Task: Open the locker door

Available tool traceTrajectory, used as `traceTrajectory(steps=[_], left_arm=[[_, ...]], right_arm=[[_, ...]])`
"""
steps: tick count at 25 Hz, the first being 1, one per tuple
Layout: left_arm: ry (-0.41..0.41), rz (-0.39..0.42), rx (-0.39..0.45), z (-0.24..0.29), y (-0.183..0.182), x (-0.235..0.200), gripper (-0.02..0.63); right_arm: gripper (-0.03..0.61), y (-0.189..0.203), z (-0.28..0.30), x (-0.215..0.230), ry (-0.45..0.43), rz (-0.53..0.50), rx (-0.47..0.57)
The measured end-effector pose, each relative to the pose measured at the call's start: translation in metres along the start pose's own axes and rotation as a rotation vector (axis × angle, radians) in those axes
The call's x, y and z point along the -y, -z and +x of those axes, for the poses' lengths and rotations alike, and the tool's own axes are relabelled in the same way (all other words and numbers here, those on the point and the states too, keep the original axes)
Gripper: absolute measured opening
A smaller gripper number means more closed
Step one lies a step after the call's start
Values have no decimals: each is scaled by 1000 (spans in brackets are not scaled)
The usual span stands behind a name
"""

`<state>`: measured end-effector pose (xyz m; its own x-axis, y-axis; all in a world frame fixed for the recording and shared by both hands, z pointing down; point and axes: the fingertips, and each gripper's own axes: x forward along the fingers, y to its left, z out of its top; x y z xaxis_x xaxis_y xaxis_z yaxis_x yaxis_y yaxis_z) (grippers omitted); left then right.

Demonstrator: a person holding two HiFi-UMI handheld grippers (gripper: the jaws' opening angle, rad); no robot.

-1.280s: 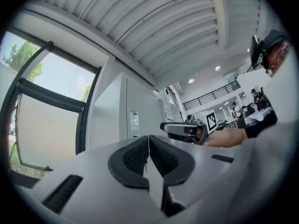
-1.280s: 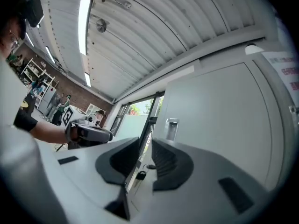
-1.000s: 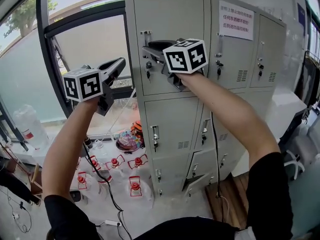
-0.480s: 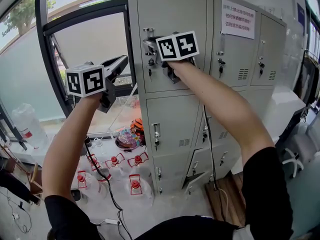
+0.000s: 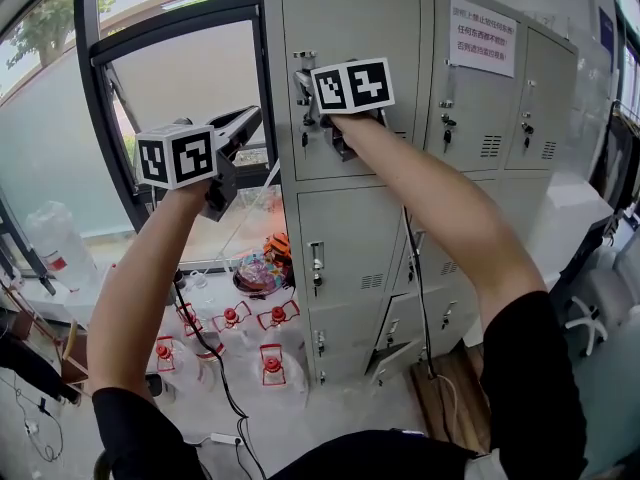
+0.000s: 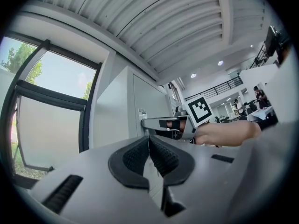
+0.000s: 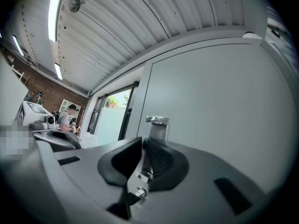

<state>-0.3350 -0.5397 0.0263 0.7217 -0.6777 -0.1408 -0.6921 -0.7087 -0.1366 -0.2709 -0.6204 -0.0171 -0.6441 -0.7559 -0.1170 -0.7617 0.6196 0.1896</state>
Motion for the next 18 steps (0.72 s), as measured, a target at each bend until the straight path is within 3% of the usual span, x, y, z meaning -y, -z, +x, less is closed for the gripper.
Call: traceTrajectory(steps=[7, 18], left_arm=[[-37, 11, -13, 1, 2, -1, 17], [-75, 34, -19, 0, -11, 18, 17]], right_arm=[[40, -2, -3, -1, 7, 12, 8], [40, -9, -33, -16, -134, -2, 46]])
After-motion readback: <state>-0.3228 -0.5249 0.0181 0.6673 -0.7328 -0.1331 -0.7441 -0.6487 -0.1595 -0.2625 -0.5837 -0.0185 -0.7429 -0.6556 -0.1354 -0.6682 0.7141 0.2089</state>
